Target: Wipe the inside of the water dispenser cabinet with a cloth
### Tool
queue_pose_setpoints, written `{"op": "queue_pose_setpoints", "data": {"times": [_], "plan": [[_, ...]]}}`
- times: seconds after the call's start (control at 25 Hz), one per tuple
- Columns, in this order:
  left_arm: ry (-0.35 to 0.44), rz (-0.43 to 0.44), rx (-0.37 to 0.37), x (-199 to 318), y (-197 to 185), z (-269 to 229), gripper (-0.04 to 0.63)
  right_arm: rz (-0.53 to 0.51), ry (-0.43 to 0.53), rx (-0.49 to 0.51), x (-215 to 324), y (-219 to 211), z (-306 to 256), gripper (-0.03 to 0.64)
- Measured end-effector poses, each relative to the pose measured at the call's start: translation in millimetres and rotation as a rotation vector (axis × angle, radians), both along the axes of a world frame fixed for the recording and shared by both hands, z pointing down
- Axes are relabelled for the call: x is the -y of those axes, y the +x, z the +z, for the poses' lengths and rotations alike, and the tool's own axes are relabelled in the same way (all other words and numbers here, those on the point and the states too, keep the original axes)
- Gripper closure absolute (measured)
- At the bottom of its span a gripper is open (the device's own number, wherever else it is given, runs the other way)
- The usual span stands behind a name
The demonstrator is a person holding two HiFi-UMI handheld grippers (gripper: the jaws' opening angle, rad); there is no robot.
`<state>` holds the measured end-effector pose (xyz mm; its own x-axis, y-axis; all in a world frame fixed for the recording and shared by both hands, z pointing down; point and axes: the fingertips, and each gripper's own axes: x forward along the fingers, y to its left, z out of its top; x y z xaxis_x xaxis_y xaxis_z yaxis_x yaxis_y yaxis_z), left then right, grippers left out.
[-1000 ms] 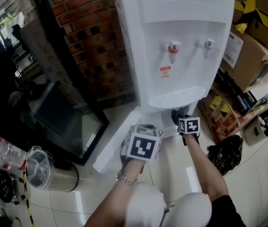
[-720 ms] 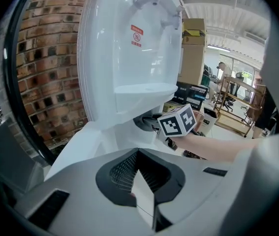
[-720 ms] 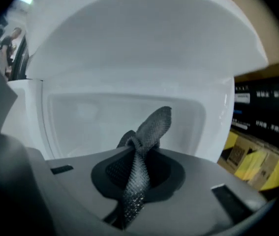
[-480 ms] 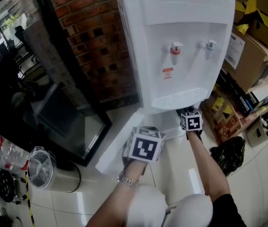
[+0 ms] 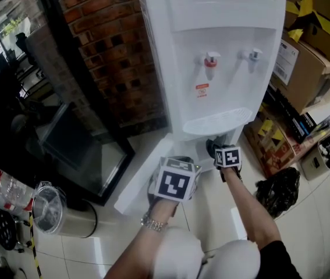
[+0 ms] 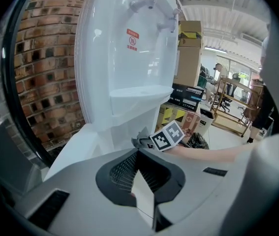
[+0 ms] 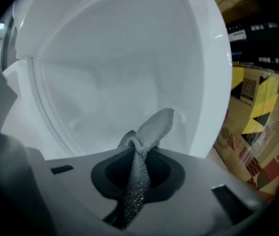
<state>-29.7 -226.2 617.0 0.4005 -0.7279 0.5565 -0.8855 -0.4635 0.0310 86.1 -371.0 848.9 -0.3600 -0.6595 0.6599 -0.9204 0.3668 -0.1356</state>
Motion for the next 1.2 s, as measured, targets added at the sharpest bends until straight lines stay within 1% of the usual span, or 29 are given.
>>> {"op": "queue_pose_setpoints", "data": {"times": [0.16, 0.28, 0.48, 0.56, 0.64, 0.84, 0.96, 1.04, 1.12, 1.2], "plan": [[0.012, 0.008, -0.005, -1, 2, -4, 0.594, -0.076, 0.184, 0.002, 19, -31, -38, 0.588], [0.01, 0.01, 0.0, -1, 1, -3, 0.594, -0.145, 0.285, 0.022, 28, -59, -56, 0.588], [0.012, 0.009, 0.012, 0, -1, -3, 0.594, -0.256, 0.378, 0.09, 27, -100, -75, 0.588], [0.012, 0.012, 0.014, 0, -1, -3, 0.594, -0.27, 0.398, 0.094, 29, -107, -80, 0.588], [0.01, 0.014, 0.015, 1, -1, -2, 0.594, -0.229, 0.405, 0.078, 36, -101, -82, 0.588], [0.01, 0.011, 0.015, 2, -2, -1, 0.594, 0.0, 0.399, -0.016, 59, -46, -77, 0.588], [0.013, 0.014, 0.016, 2, -2, -2, 0.594, 0.08, 0.396, -0.064, 63, -24, -74, 0.588], [0.013, 0.015, 0.015, 3, -1, -2, 0.594, 0.093, 0.397, -0.088, 64, -20, -73, 0.588], [0.011, 0.018, 0.013, 3, 0, -1, 0.594, 0.077, 0.399, -0.092, 61, -25, -73, 0.588], [0.012, 0.017, 0.012, 3, -1, -2, 0.594, 0.013, 0.414, -0.04, 56, -42, -77, 0.588]]}}
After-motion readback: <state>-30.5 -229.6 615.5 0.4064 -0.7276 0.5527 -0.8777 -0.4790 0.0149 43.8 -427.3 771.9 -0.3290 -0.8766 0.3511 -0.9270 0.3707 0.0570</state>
